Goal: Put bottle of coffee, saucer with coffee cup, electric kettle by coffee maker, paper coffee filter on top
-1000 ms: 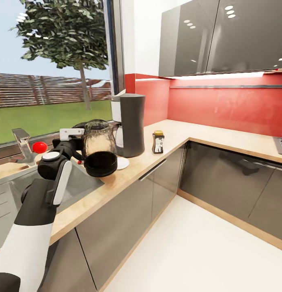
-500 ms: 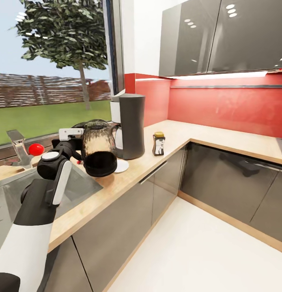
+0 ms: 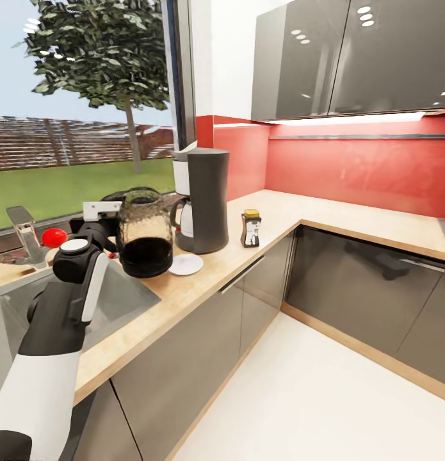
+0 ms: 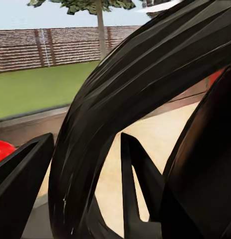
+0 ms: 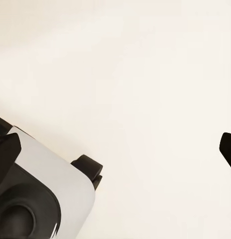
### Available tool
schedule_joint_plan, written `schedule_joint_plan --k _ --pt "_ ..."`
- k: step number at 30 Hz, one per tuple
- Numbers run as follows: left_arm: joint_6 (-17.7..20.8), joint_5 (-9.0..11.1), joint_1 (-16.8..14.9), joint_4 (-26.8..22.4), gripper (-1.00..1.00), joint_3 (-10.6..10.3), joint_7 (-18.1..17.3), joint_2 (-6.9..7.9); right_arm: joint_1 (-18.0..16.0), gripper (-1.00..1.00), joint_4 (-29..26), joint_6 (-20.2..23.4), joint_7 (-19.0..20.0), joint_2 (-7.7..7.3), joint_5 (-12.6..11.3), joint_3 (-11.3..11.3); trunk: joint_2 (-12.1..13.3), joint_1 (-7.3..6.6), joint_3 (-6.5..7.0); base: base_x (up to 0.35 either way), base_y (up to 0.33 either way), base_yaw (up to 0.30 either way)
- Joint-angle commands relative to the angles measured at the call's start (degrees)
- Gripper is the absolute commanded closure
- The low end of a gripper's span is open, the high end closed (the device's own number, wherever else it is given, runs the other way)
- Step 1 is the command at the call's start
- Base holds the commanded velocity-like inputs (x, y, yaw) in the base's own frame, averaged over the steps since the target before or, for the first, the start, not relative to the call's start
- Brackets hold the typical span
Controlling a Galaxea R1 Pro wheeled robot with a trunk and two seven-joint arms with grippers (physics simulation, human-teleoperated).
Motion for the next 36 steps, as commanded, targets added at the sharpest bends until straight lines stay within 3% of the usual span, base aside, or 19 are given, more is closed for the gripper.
schedule_joint_plan --k 1,7,11,28,36 --pt "0.3 -0.3 -0.1 -0.1 1.0 -0.1 0.3 0.05 -0.1 -1.0 0.0 -0.1 0.1 -0.06 -0.6 0.4 0.0 0.0 -0.06 0.0 0.0 0.0" --pt "0.3 -0.9 -0.1 -0.1 1.0 0.1 0.4 0.05 -0.1 -1.0 0.0 -0.2 0.1 -0.06 -0.6 0.3 0.0 0.0 -0.06 0.0 0.0 0.0" --pt "0.1 0.0 0.2 0.3 1.0 0.0 0.5 -0.97 -0.6 -1.0 0.3 -0.2 0.3 -0.14 -0.7 0.4 0.0 0.0 -0.06 0.0 0.0 0.0" --pt "0.0 -0.7 0.2 0.3 1.0 0.0 0.6 -0.98 -0.6 -1.0 0.3 -0.2 0.3 -0.14 -0.7 0.4 0.0 0.0 -0.06 0.0 0.0 0.0" --pt "0.9 -1.1 0.2 0.0 1.0 0.1 0.7 -2.13 -0.6 -1.0 0.7 -0.1 0.1 -0.06 -0.7 0.4 0.0 0.0 -0.06 0.0 0.0 0.0"
